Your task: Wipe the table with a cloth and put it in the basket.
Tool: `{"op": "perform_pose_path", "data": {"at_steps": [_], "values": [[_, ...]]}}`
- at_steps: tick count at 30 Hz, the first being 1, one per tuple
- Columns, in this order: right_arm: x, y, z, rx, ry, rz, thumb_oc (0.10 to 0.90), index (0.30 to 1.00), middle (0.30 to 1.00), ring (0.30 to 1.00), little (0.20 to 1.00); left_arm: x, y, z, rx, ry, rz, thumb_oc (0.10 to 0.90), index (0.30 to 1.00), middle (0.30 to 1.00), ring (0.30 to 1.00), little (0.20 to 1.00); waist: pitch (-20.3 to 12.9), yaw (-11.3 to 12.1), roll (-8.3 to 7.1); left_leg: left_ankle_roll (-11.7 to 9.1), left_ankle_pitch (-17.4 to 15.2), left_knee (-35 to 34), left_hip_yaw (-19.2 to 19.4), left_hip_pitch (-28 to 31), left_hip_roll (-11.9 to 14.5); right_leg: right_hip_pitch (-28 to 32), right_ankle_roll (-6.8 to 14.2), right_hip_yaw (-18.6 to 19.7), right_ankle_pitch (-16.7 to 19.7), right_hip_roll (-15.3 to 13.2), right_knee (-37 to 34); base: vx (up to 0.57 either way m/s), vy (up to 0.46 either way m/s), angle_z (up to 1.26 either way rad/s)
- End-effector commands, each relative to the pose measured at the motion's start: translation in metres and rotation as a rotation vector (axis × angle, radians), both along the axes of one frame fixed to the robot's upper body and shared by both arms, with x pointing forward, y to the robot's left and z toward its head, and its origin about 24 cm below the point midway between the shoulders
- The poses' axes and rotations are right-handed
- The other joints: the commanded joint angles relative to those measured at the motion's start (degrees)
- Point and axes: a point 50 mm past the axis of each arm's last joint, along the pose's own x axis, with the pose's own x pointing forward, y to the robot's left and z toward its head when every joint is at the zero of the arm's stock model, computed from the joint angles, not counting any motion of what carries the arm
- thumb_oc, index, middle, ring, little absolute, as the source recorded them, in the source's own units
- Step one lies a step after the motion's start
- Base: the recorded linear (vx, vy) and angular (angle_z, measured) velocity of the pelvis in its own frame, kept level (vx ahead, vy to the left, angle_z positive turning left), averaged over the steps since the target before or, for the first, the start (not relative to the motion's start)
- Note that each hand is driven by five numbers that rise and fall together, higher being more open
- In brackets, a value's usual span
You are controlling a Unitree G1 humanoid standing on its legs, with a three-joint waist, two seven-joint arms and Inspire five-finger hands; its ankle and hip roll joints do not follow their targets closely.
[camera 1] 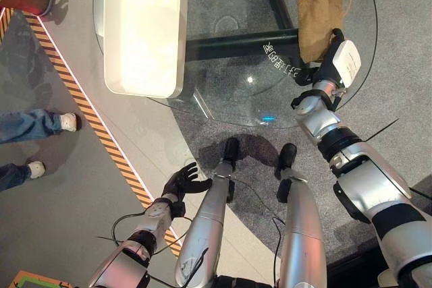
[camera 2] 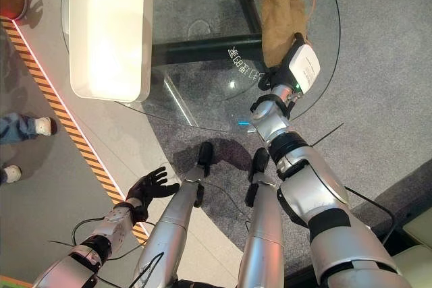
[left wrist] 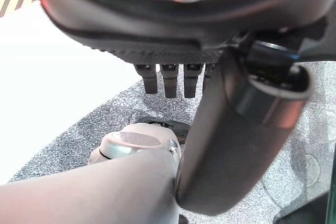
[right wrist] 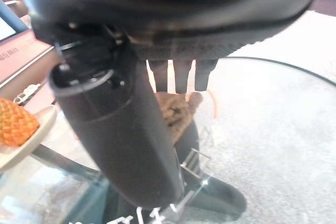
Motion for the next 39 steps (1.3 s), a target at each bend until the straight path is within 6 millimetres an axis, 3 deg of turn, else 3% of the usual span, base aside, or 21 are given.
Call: {"op": "perform_pose_path", "data": {"at_steps": [1,5,6,7,8,10,11,16,17,18,19,20,22,24,25,27,30,31,33,39], "values": [[0.000,-0.002,0.066,-0.059,-0.228,-0.005,0.800,0.900,0.900,0.900,0.900,-0.020,-0.007,-0.016,-0.044,0.042,0.025,0.800,0.900,0.900,0.900,0.900,-1.3,0.8,3.98,4.3,-2.8,2.9,4.5,-0.4,-3.2,1.2,0.0,-4.1,-1.2,1.6,-2.5,0.00,0.000,0.00],[0.000,-0.005,0.068,-0.055,-0.225,-0.008,0.800,0.900,0.900,0.900,0.900,-0.021,-0.006,-0.016,-0.044,0.042,0.019,0.800,0.900,0.900,0.900,0.900,-1.3,1.0,4.13,4.4,-2.8,3.1,4.5,-0.9,-3.2,0.7,0.0,-4.1,-1.1,1.6,-2.3,0.00,0.000,0.00],[0.000,-0.005,0.067,-0.050,-0.216,-0.006,0.443,0.594,0.594,0.594,0.543,-0.021,-0.006,-0.016,-0.043,0.043,0.020,0.800,0.900,0.900,0.900,0.900,-1.3,1.0,4.14,4.4,-2.8,3.1,4.4,-0.9,-3.3,0.7,0.0,-4.1,-1.1,1.6,-2.2,0.00,0.000,0.00],[0.000,-0.005,0.066,-0.049,-0.213,-0.005,0.336,0.502,0.502,0.502,0.436,-0.021,-0.006,-0.016,-0.042,0.043,0.020,0.800,0.900,0.900,0.900,0.900,-1.3,1.0,4.14,4.4,-2.9,3.1,4.4,-0.9,-3.3,0.7,0.0,-4.1,-1.1,1.6,-2.2,0.00,0.000,0.00],[0.001,-0.006,0.065,-0.050,-0.197,-0.004,0.100,0.300,0.300,0.300,0.200,-0.021,-0.005,-0.017,-0.042,0.045,0.019,0.800,0.900,0.900,0.900,0.900,-1.3,1.1,4.14,4.4,-2.9,3.3,4.4,-1.0,-3.3,0.6,0.0,-4.2,-1.1,1.6,-2.0,0.00,0.000,0.00],[0.001,-0.008,0.064,-0.057,-0.187,-0.003,0.100,0.300,0.300,0.300,0.200,-0.021,-0.005,-0.016,-0.043,0.044,0.019,0.800,0.900,0.900,0.900,0.900,-1.3,1.1,4.13,4.5,-2.8,3.1,4.4,-0.9,-3.3,0.7,0.0,-4.3,-1.1,1.5,-2.3,0.04,-0.005,0.01],[0.002,-0.010,0.058,-0.055,-0.169,-0.005,0.100,0.300,0.300,0.300,0.200,-0.024,-0.005,-0.019,-0.043,0.053,0.018,0.800,0.900,0.900,0.900,0.900,-1.3,1.1,4.05,4.3,-4.7,3.6,4.3,0.4,-3.3,1.7,0.5,-3.8,-3.1,1.6,-1.3,0.07,-0.012,0.02],[0.002,-0.015,0.052,-0.063,-0.134,-0.020,0.100,0.300,0.300,0.300,0.200,-0.023,-0.005,-0.018,-0.041,0.052,0.015,0.800,0.900,0.900,0.900,0.900,-1.3,1.2,3.99,4.3,-4.7,3.8,4.2,0.1,-3.3,1.5,0.6,-3.9,-3.1,1.5,-1.1,0.00,-0.012,0.04],[0.002,-0.015,0.056,-0.064,-0.144,-0.021,0.100,0.300,0.300,0.300,0.200,-0.020,-0.005,-0.015,-0.042,0.041,0.017,0.800,0.900,0.900,0.900,0.900,-1.3,1.2,4.04,4.5,-2.9,3.2,4.3,-1.1,-3.3,0.5,0.1,-4.4,-1.1,1.4,-2.1,0.00,0.000,0.00],[0.002,-0.016,0.052,-0.063,-0.132,-0.026,0.100,0.300,0.300,0.300,0.200,-0.023,-0.005,-0.018,-0.044,0.049,0.018,0.800,0.900,0.900,0.900,0.900,-1.3,1.3,4.06,4.3,-4.7,3.7,4.1,0.1,-3.3,1.4,0.5,-3.9,-3.0,1.5,-1.1,-0.07,0.004,0.00],[0.002,-0.015,0.056,-0.064,-0.142,-0.024,0.100,0.300,0.300,0.300,0.200,-0.020,-0.005,-0.015,-0.045,0.039,0.019,0.800,0.900,0.900,0.900,0.900,-1.3,1.3,4.10,4.5,-2.8,3.1,4.3,-1.2,-3.2,0.5,0.1,-4.4,-1.1,1.4,-2.1,0.07,-0.018,0.01],[0.002,-0.017,0.052,-0.062,-0.132,-0.028,0.100,0.300,0.300,0.300,0.200,-0.023,-0.006,-0.018,-0.042,0.050,0.013,0.800,0.900,0.900,0.900,0.900,-1.3,1.3,4.08,4.3,-4.6,3.7,4.2,0.0,-3.3,1.4,0.5,-3.9,-3.0,1.4,-1.1,0.00,0.000,0.00],[0.002,-0.018,0.057,-0.064,-0.144,-0.028,0.100,0.300,0.300,0.300,0.200,-0.021,-0.004,-0.016,-0.042,0.040,0.017,0.800,0.900,0.900,0.900,0.900,-1.3,1.3,4.17,4.5,-2.7,3.2,4.3,-1.4,-3.2,0.2,0.1,-4.5,-0.9,1.4,-2.1,-0.04,0.000,0.01],[0.002,-0.017,0.056,-0.063,-0.145,-0.028,0.100,0.300,0.300,0.300,0.200,-0.021,-0.004,-0.016,-0.042,0.040,0.018,0.800,0.900,0.900,0.900,0.900,-1.3,1.2,4.15,4.5,-2.7,3.1,4.3,-1.4,-3.2,0.2,0.1,-4.5,-0.9,1.5,-2.1,-0.01,-0.010,0.05],[0.002,-0.018,0.052,-0.068,-0.133,-0.026,0.100,0.300,0.300,0.300,0.200,-0.025,-0.005,-0.019,-0.041,0.050,0.016,0.800,0.900,0.900,0.900,0.900,-1.3,1.2,4.08,4.3,-4.6,3.6,4.2,-0.1,-3.2,1.2,0.6,-3.9,-2.8,1.5,-1.2,0.06,-0.016,0.05],[0.002,-0.018,0.057,-0.069,-0.144,-0.024,0.100,0.300,0.300,0.300,0.200,-0.021,-0.005,-0.016,-0.042,0.039,0.016,0.800,0.900,0.900,0.900,0.900,-1.3,1.2,4.09,4.5,-2.7,2.9,4.4,-1.2,-3.2,0.4,0.1,-4.5,-0.8,1.5,-2.4,-0.04,0.004,0.03],[0.002,-0.017,0.058,-0.076,-0.147,-0.010,0.100,0.300,0.300,0.300,0.200,-0.020,-0.006,-0.015,-0.042,0.034,0.018,0.800,0.900,0.900,0.900,0.900,-1.3,1.1,4.01,4.6,-2.7,3.0,4.4,-1.4,-3.2,0.3,0.1,-4.5,-0.7,1.5,-2.5,0.00,0.001,0.00],[0.002,-0.017,0.054,-0.077,-0.136,-0.006,0.100,0.300,0.300,0.300,0.200,-0.023,-0.006,-0.018,-0.042,0.045,0.018,0.800,0.900,0.900,0.900,0.900,-1.3,1.1,3.96,4.3,-4.5,3.5,4.2,-0.1,-3.2,1.3,0.6,-3.9,-2.7,1.6,-1.5,0.06,-0.006,0.00],[0.003,-0.014,0.059,-0.092,-0.149,0.012,0.100,0.300,0.300,0.300,0.200,-0.019,-0.005,-0.014,-0.043,0.031,0.018,0.800,0.900,0.900,0.900,0.900,-1.3,1.1,4.00,4.5,-2.6,2.7,4.3,-1.2,-3.2,0.4,0.2,-4.5,-0.6,1.5,-2.7,-0.04,0.007,0.00],[0.004,0.003,0.064,-0.139,-0.152,0.125,0.100,0.300,0.300,0.300,0.200,-0.017,-0.005,-0.012,-0.043,0.026,0.022,0.800,0.900,0.900,0.900,0.900,-1.3,1.1,3.79,4.4,-2.4,2.4,4.2,-1.2,-3.1,0.4,0.3,-4.6,-0.5,1.6,-2.9,-0.01,0.002,0.00]]}}
